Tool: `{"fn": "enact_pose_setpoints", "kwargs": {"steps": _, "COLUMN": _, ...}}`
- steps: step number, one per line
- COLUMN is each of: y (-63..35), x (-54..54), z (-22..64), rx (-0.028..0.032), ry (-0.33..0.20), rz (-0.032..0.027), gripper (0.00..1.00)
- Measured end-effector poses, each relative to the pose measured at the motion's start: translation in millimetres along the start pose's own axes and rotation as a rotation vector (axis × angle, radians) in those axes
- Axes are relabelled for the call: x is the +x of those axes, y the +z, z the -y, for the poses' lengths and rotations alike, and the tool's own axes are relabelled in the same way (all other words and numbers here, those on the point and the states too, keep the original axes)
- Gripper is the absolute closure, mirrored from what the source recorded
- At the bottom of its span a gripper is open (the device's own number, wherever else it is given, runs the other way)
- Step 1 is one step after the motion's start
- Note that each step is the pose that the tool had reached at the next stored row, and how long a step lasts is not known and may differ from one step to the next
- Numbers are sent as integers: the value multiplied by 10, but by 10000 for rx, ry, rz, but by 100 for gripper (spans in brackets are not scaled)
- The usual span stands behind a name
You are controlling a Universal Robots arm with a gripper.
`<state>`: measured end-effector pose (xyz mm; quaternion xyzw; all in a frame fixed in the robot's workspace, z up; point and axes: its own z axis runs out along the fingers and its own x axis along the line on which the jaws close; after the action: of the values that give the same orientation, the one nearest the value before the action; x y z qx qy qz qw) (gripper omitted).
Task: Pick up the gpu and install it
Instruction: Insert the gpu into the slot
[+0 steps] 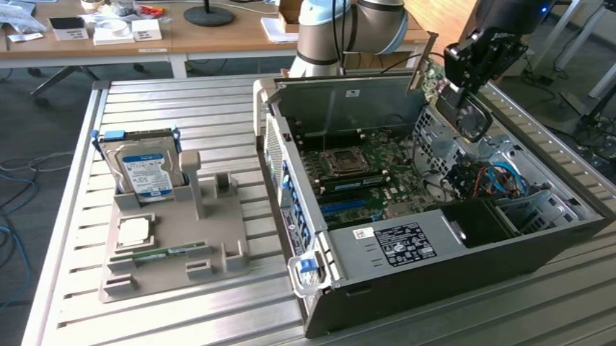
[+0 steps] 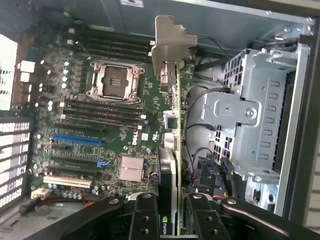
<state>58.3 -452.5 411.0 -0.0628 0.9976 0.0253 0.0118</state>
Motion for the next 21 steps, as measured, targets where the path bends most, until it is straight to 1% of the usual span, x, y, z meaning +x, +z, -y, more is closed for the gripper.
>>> {"fn": "enact_pose_setpoints", "kwargs": {"steps": 12, "y": 3, "x": 0, "z": 0, "rx": -51, "ry": -1910, "rz": -93, "gripper": 73}}
{"fn": "enact_pose_setpoints", "kwargs": {"steps": 21, "y": 4, "x": 0, "z": 0, "rx": -85, "ry": -3209, "rz": -157, "gripper": 73}}
